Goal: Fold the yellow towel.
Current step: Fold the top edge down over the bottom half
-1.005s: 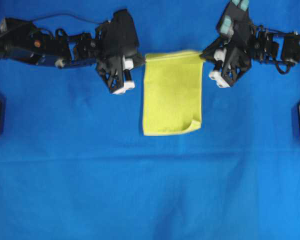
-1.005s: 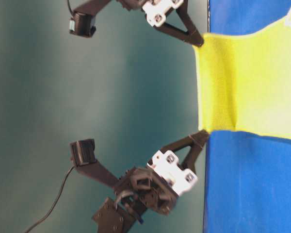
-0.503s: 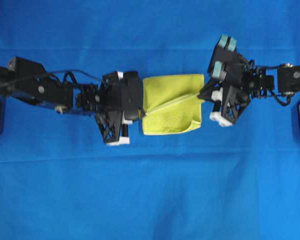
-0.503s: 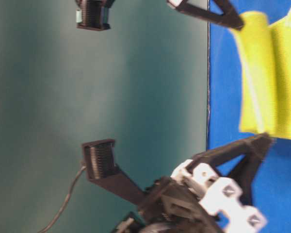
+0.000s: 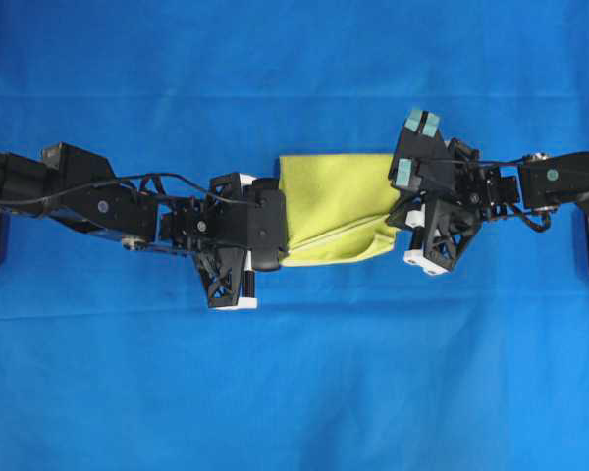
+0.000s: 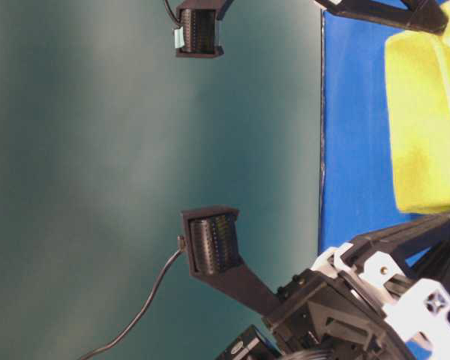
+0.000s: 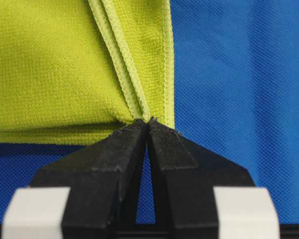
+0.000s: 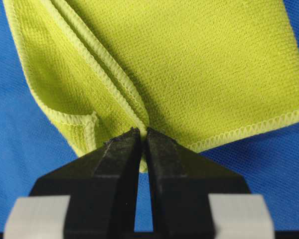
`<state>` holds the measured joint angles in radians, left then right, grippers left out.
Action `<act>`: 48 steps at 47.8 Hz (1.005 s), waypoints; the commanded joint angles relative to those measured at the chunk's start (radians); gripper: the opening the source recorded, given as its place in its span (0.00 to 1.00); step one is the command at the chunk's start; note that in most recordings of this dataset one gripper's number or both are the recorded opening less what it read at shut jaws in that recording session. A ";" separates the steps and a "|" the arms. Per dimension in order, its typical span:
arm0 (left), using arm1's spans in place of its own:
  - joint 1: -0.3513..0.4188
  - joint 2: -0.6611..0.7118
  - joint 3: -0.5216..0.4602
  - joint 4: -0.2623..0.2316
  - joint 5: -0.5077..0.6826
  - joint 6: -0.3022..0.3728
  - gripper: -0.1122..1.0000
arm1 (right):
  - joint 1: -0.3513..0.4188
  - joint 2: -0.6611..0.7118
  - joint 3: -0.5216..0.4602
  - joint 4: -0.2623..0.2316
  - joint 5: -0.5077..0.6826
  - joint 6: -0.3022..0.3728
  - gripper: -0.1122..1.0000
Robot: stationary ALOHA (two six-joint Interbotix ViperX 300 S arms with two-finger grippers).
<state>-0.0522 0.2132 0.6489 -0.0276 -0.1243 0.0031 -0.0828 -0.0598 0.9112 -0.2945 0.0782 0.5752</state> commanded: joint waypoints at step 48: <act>0.029 -0.471 0.132 0.002 0.071 0.014 0.48 | 0.089 -0.488 -0.057 -0.054 0.290 -0.014 0.56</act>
<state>-0.0245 -0.1871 0.7716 -0.0276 -0.0491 0.0153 0.0031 -0.4663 0.8498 -0.3267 0.3620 0.5630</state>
